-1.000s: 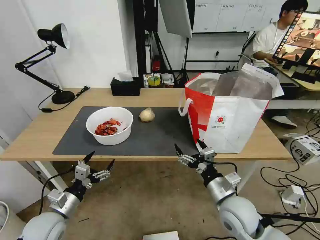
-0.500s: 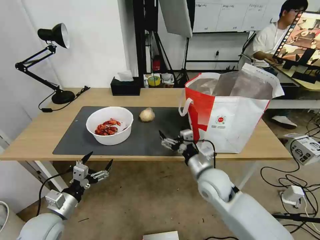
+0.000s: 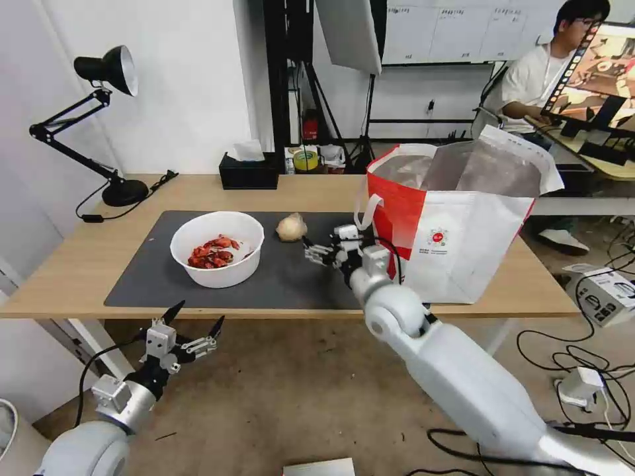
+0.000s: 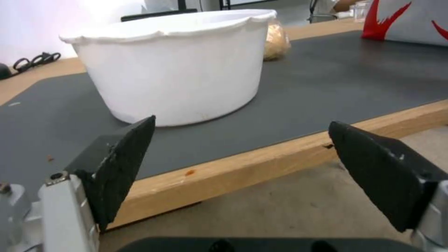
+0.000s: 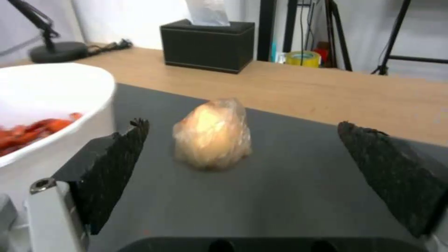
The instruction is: Pick up the trash from the table and place it into the takeout bag.
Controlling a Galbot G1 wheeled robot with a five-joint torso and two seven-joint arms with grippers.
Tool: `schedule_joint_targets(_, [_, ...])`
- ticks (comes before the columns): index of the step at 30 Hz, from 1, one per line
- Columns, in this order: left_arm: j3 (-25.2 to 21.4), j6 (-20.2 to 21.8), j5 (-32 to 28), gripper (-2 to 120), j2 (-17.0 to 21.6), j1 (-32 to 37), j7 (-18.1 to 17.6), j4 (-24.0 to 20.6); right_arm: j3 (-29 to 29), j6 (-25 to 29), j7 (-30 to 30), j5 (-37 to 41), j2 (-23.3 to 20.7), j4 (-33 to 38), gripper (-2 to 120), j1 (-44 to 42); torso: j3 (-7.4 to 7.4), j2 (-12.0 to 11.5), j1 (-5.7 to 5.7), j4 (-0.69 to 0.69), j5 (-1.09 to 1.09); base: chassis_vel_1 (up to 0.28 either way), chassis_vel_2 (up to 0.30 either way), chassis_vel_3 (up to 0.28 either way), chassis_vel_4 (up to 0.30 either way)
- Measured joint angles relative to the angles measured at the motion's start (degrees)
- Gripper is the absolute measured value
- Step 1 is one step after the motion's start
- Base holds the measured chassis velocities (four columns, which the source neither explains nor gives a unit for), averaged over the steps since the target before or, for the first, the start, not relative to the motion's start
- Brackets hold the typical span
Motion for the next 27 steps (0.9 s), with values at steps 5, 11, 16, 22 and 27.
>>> schedule_joint_targets(5, [0.1, 0.0, -0.5, 100, -0.1, 0.0, 0.0, -0.2, -2.9, -0.2, 1.5, 0.3, 3.1, -6.9, 100, 5.1, 0.0, 0.0, 0.0, 0.0, 0.0, 0.0, 0.0, 0.0, 0.0])
schedule_joint_targets(11, [0.1, 0.0, -0.5, 100, -0.3, 0.2, 0.0, -0.3, -3.7, -0.3, 1.2, 1.6, 6.5, -13.5, 100, 8.2, 0.0, 0.0, 0.0, 0.0, 0.0, 0.0, 0.0, 0.0, 0.0])
schedule_joint_targets(16, [0.0, 0.0, -0.4, 100, -0.5, 0.4, 0.0, -0.4, -4.0, -0.6, -0.4, 1.7, 9.4, -19.3, 100, 10.8, 0.0, 0.0, 0.0, -0.01, 0.0, 0.0, 0.0, 0.0, 0.0])
schedule_joint_targets(22, [0.0, -0.1, -0.2, 100, -0.9, 0.6, 0.0, -0.5, -5.2, -3.4, -3.4, 1.9, 13.3, -26.2, 100, 15.3, 0.0, 0.0, 0.0, 0.0, 0.01, 0.0, 0.0, 0.0, 0.0])
schedule_joint_targets(27, [0.0, -0.2, -0.1, 100, -1.5, 0.8, 0.0, -0.7, -5.2, -5.4, -4.3, 1.6, 15.2, -29.6, 100, 17.2, -0.01, 0.0, 0.0, 0.0, 0.0, 0.0, 0.0, 0.0, 0.0])
